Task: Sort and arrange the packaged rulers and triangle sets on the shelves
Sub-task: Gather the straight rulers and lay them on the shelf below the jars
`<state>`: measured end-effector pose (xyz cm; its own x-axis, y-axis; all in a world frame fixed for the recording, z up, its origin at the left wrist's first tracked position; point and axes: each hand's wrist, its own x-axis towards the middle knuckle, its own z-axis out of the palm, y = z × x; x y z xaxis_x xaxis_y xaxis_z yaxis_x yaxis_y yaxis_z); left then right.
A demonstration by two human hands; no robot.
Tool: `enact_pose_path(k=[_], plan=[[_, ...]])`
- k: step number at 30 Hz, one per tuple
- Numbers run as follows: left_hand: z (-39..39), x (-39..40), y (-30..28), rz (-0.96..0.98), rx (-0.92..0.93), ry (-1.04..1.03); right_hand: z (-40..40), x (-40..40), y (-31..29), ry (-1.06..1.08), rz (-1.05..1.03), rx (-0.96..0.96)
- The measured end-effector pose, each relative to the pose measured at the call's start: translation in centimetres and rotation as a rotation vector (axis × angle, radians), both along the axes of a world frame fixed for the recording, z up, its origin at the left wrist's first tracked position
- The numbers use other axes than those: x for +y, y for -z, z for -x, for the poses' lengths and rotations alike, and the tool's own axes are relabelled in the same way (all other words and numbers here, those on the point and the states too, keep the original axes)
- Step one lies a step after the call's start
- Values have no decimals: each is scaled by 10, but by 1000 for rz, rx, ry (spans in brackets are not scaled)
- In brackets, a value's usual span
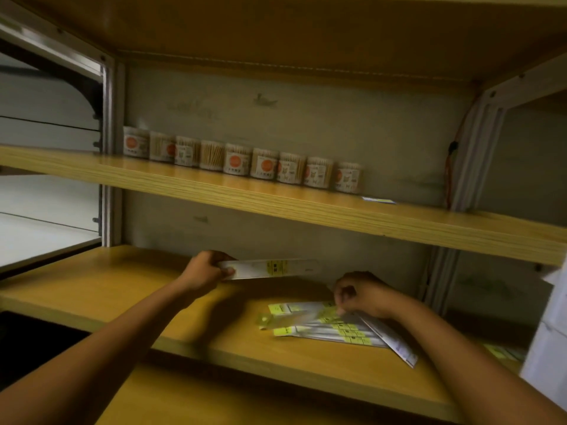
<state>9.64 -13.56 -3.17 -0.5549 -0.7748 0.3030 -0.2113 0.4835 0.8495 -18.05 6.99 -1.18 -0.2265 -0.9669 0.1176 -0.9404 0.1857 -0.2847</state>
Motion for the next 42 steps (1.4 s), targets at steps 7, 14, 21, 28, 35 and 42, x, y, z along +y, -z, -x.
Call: enact_pose_path(k=[7, 14, 21, 28, 35, 42], plan=[[-9, 17, -10, 21, -2, -59, -9, 7, -6, -21, 92, -99], [-27, 41, -26, 48, 72, -229, -26, 7, -9, -104, 253, -238], [-41, 81, -32, 29, 126, -261, -32, 46, -15, -192, 321, -458], [-39, 141, -27, 18, 155, -183, -27, 113, -9, -142, 314, -695], [-36, 188, -36, 6, 201, -110, -39, 189, -12, -81, 303, -717], [-29, 242, -28, -91, 363, 28, -57, 267, 0, 28, 427, -718]])
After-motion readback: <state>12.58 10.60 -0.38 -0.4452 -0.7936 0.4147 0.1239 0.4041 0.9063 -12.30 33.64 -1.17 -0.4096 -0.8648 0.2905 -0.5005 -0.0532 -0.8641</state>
